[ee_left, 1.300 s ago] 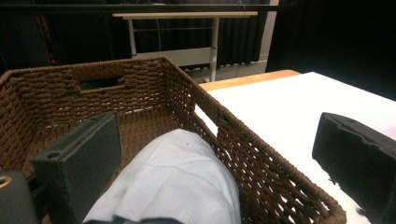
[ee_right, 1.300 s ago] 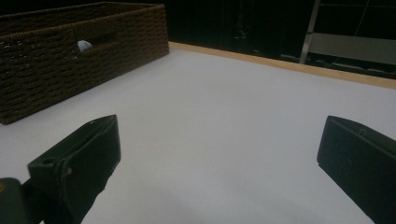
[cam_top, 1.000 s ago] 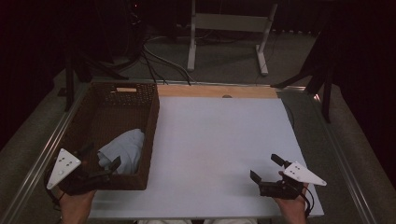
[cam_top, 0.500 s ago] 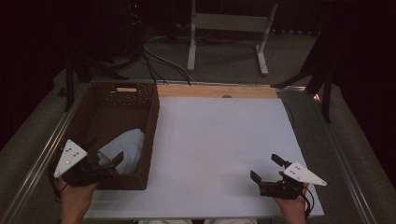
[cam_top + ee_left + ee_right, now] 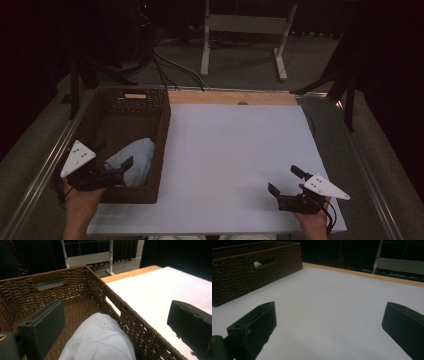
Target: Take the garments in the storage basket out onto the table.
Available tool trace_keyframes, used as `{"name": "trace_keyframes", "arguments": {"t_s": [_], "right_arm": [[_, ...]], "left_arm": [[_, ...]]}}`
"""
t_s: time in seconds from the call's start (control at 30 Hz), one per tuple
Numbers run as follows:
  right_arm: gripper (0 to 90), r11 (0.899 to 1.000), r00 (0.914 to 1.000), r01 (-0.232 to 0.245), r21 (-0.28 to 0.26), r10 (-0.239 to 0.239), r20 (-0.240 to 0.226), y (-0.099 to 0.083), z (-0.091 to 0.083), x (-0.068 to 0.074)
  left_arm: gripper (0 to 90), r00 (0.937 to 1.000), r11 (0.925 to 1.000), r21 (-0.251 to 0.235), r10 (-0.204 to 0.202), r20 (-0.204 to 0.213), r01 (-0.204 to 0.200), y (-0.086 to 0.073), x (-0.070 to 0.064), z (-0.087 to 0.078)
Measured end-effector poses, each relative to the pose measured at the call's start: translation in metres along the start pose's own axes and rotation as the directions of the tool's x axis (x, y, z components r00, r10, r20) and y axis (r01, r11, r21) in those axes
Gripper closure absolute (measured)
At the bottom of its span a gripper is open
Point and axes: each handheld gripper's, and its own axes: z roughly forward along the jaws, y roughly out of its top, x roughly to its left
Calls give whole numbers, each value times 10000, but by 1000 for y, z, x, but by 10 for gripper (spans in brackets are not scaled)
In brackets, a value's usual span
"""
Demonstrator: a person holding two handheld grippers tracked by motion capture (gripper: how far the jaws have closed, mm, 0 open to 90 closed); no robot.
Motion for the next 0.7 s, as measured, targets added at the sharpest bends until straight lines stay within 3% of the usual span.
{"name": "trace_keyframes", "arguments": {"t_s": [0.2,0.57,0.7], "right_arm": [[0,10000,10000,-62,-31,62,39,0,-1,-1],[0,10000,10000,-72,-27,72,29,0,-1,-1],[0,10000,10000,-85,-24,85,18,0,0,-1]], "left_arm": [[32,9995,9991,389,130,294,-141,1,3,11],[33,9983,9963,769,360,456,-394,6,5,28],[32,9985,9953,912,269,478,-312,6,7,32]]}}
